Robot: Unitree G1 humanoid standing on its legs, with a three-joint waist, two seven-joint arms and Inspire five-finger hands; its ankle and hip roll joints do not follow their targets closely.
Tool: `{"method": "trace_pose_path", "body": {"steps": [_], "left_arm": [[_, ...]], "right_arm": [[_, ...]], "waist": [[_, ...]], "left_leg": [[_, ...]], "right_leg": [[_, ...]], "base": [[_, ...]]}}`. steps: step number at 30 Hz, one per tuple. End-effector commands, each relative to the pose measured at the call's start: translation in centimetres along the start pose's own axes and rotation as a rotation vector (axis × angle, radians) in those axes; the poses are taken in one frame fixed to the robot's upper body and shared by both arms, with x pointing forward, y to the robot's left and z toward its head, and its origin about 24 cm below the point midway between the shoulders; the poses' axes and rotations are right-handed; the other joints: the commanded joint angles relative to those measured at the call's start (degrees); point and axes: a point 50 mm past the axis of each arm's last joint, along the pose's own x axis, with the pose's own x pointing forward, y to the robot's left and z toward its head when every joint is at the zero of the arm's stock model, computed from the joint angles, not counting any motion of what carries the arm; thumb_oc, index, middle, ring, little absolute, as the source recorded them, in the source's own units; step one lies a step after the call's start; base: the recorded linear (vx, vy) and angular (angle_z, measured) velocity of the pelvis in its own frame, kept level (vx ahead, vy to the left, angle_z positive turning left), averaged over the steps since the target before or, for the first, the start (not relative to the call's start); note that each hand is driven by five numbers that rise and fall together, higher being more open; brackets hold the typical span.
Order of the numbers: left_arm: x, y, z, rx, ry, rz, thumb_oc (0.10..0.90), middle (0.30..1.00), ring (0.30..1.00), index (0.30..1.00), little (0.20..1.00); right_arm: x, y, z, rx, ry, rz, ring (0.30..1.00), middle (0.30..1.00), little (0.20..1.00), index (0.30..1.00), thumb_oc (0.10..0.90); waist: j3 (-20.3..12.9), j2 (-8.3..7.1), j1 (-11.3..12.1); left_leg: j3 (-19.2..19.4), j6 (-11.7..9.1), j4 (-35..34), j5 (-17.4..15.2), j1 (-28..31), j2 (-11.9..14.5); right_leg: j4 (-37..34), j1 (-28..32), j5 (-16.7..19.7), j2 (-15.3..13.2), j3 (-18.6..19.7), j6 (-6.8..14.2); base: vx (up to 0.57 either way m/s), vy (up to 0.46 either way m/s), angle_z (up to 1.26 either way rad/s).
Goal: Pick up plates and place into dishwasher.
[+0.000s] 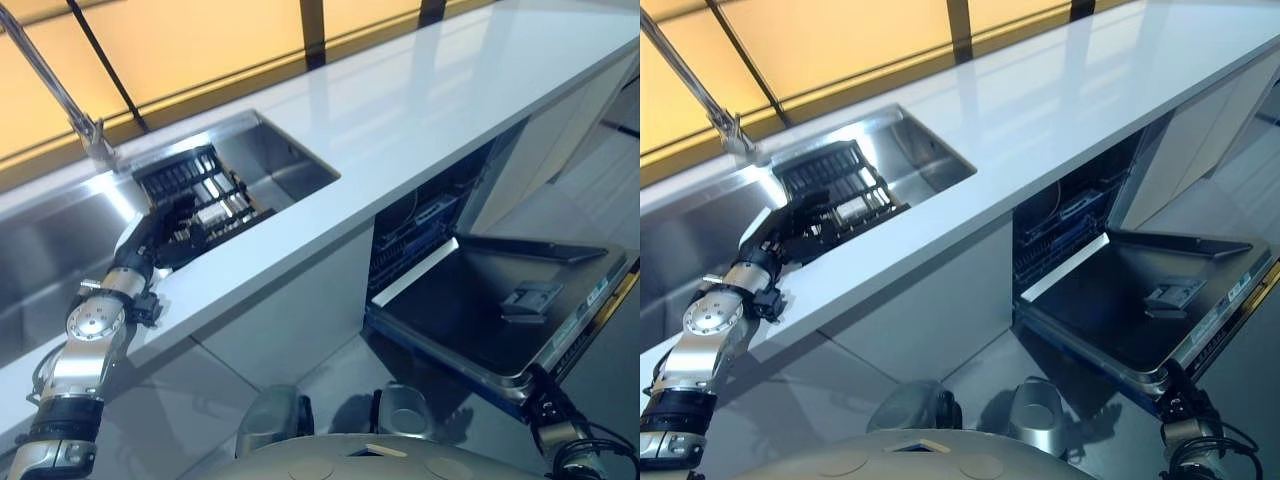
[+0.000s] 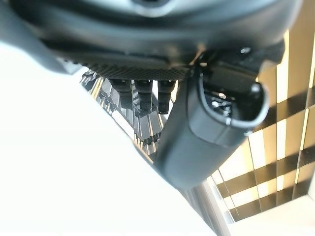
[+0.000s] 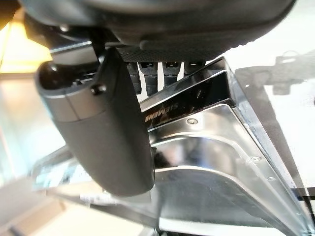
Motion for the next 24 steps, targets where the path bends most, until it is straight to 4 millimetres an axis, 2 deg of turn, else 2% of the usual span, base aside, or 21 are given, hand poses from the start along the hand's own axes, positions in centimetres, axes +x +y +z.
{"method": "trace_pose_path", "body": {"steps": [1, 4, 9, 13, 18, 19, 20, 21, 24], "left_arm": [[-2.1, 1.4, -1.3, 0.084, 0.078, -0.013, 0.800, 0.900, 0.900, 0.900, 0.900], [-2.1, 1.8, -1.0, 0.087, 0.074, -0.011, 0.800, 0.900, 0.900, 0.900, 0.900], [-1.9, 2.0, -0.4, 0.093, 0.045, 0.009, 0.800, 0.900, 0.900, 0.900, 0.900], [0.1, 2.9, 3.1, 0.099, -0.092, 0.070, 0.800, 0.900, 0.900, 0.900, 0.900], [2.6, 4.2, 7.7, 0.115, -0.211, 0.116, 0.800, 0.900, 0.900, 0.900, 0.900], [2.8, 4.3, 8.0, 0.118, -0.218, 0.120, 0.800, 0.900, 0.900, 0.900, 0.900], [3.6, 4.6, 9.2, 0.131, -0.246, 0.141, 0.800, 0.900, 0.900, 0.900, 0.900], [3.7, 4.7, 9.4, 0.132, -0.250, 0.145, 0.800, 0.900, 0.900, 0.900, 0.900], [4.1, 5.1, 10.0, 0.134, -0.265, 0.169, 0.800, 0.900, 0.900, 0.900, 0.900]], "right_arm": [[-0.4, 5.9, 0.4, -0.072, -0.106, 0.226, 0.900, 0.900, 0.900, 0.900, 0.800], [-0.8, 7.1, 1.6, -0.068, -0.198, 0.242, 0.900, 0.900, 0.900, 0.900, 0.800], [-1.9, 9.1, 1.6, -0.076, -0.241, 0.297, 0.900, 0.900, 0.900, 0.900, 0.800], [-2.7, 12.6, 2.9, -0.016, -0.298, 0.406, 0.900, 0.900, 0.900, 0.900, 0.800], [-3.9, 16.9, 4.3, 0.043, -0.359, 0.530, 0.900, 0.900, 0.900, 0.900, 0.800], [-4.1, 17.2, 4.5, 0.048, -0.361, 0.543, 0.900, 0.900, 0.900, 0.900, 0.800], [-4.7, 18.8, 4.7, 0.063, -0.362, 0.657, 0.900, 0.900, 0.900, 0.900, 0.800], [-4.8, 19.1, 4.8, 0.067, -0.368, 0.679, 0.900, 0.900, 0.900, 0.900, 0.800], [-6.2, 21.2, 4.8, 0.081, -0.347, 0.896, 0.900, 0.900, 0.900, 0.900, 0.800]], "waist": [[0.56, 0.53, 3.18], [1.56, 0.42, 3.30], [3.21, -0.27, 3.19], [6.69, -0.65, 3.71], [9.03, -1.01, 4.79], [9.08, -1.18, 4.89], [9.70, -1.84, 5.44], [9.65, -2.04, 5.52], [10.06, -2.69, 5.90]], "left_leg": [[2.83, 3.62, -3.88, 5.96, -3.33, -0.65], [3.37, 3.36, -4.80, 7.25, -4.20, -0.42], [3.62, 2.97, -6.60, 9.14, -5.77, -0.85], [3.96, 2.87, -6.15, 9.75, -11.84, -0.88], [4.02, 2.23, -5.35, 9.79, -17.57, 0.07], [4.02, 2.14, -5.48, 9.88, -17.92, 0.16], [3.80, 1.77, -5.49, 9.43, -19.35, 0.72], [3.79, 1.67, -6.11, 10.00, -19.63, 0.75], [3.48, 1.16, -7.31, 10.24, -20.36, 1.20]], "right_leg": [[-4.08, -5.13, 14.39, -0.32, 6.25, 7.43], [-5.92, -5.70, 16.17, 0.22, 6.60, 8.42], [-10.78, -5.80, 19.11, 1.35, 7.08, 9.52], [-14.38, -8.56, 20.51, 2.29, 6.93, 10.19], [-19.08, -9.27, 20.92, 3.94, 6.36, 9.78], [-19.79, -9.12, 21.02, 4.10, 6.28, 9.67], [-22.58, -8.01, 20.74, 5.24, 5.84, 9.01], [-23.44, -8.01, 21.17, 5.33, 5.77, 8.82], [-26.23, -7.10, 21.23, 5.96, 5.16, 7.86]], "base": [[-0.03, -0.079, 0.10], [0.02, -0.074, -0.07], [-0.01, -0.071, -0.06], [-0.39, -0.102, -0.04], [-0.30, -0.118, -0.06], [-0.26, -0.184, 0.01], [-0.20, -0.144, 0.04], [-0.21, -0.143, 0.03], [-0.09, -0.056, -0.23]]}}
